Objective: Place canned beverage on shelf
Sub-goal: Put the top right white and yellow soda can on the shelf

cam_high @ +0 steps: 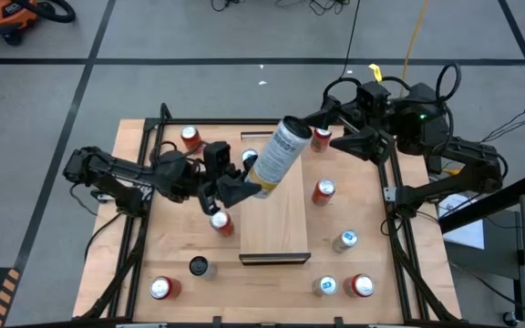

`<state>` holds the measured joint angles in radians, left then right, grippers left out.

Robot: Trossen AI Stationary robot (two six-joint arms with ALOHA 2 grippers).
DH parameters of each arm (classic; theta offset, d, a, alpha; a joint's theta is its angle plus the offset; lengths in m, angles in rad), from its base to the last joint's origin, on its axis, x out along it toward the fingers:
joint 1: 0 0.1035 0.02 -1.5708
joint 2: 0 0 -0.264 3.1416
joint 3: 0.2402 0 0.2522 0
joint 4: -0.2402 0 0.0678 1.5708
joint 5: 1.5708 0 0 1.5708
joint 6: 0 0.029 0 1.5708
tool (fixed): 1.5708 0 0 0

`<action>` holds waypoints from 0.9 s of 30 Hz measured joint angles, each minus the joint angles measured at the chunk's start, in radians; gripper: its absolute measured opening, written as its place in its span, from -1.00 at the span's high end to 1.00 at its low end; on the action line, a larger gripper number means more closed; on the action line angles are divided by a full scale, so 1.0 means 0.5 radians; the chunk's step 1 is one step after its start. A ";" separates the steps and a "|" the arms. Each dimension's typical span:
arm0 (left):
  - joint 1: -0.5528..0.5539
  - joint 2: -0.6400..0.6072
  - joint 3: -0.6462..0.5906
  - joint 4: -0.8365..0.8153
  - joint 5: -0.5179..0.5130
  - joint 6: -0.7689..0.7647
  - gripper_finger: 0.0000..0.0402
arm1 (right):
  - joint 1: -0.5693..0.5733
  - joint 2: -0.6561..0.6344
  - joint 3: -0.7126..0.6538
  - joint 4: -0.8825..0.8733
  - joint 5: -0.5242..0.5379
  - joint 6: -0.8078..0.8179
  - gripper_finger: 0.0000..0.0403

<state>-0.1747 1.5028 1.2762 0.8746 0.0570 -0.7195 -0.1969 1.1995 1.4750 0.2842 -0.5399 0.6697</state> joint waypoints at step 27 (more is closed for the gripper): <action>0.203 0.054 0.000 -0.147 0.104 -0.011 -0.26 | 0.022 0.079 0.001 0.089 0.083 -0.177 -0.77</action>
<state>-0.0730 1.5296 1.2762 0.8013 0.1089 -0.7248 -0.1860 1.2388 1.4754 0.3286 -0.4984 0.5812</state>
